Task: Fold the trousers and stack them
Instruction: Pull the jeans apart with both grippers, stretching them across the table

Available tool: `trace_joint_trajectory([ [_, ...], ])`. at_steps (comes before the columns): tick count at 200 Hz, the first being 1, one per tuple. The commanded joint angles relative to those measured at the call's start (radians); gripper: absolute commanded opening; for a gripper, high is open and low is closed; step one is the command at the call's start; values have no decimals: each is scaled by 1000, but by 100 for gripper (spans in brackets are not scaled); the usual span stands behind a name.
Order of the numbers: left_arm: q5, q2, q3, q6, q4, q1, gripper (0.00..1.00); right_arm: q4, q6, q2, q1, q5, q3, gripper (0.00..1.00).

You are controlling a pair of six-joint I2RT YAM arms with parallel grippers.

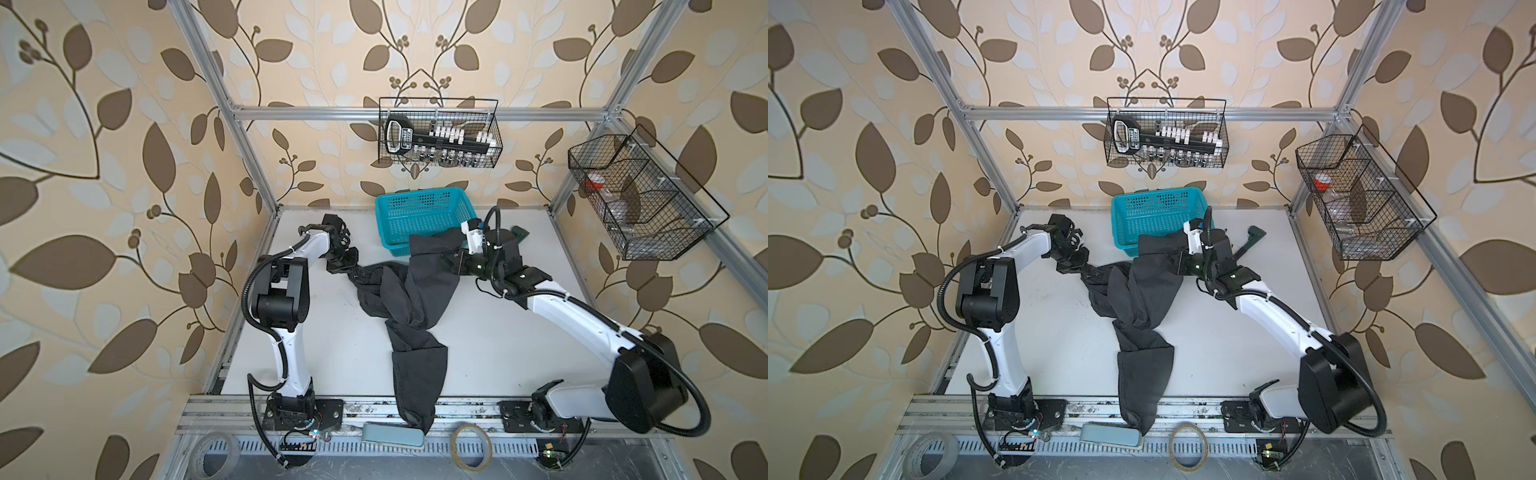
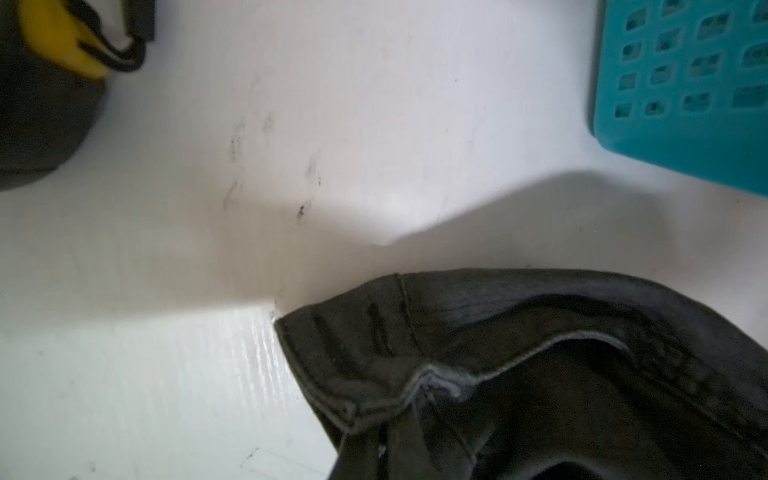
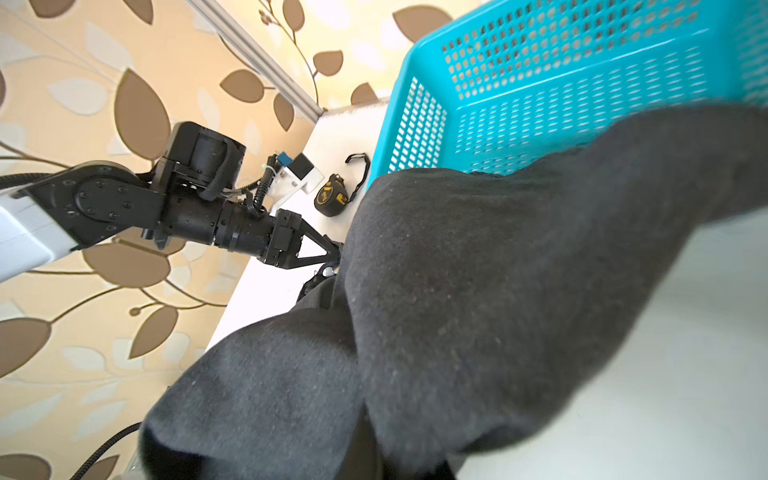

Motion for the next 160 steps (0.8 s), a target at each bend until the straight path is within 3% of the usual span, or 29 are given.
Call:
trace_joint_trajectory([
  [1, -14, -130, 40, 8, -59, 2, 0, -146, 4, -129, 10, 166, -65, 2],
  [35, -73, -242, 60, -23, -111, 2, 0, -293, 69, -321, -41, 359, -181, 3],
  [66, -146, -365, 61, -71, -180, 2, 0, -354, 145, -406, -180, 362, -276, 3],
  [90, -235, -482, 37, -122, -225, 1, 0, -431, 177, -395, -199, 380, -303, 6],
  [129, -365, -659, -203, -220, -252, 0, 0, -543, 278, -368, -206, 396, -415, 14],
  [160, -377, -729, -328, -234, -248, 1, 0, -543, 274, -422, -298, 393, -481, 13],
])
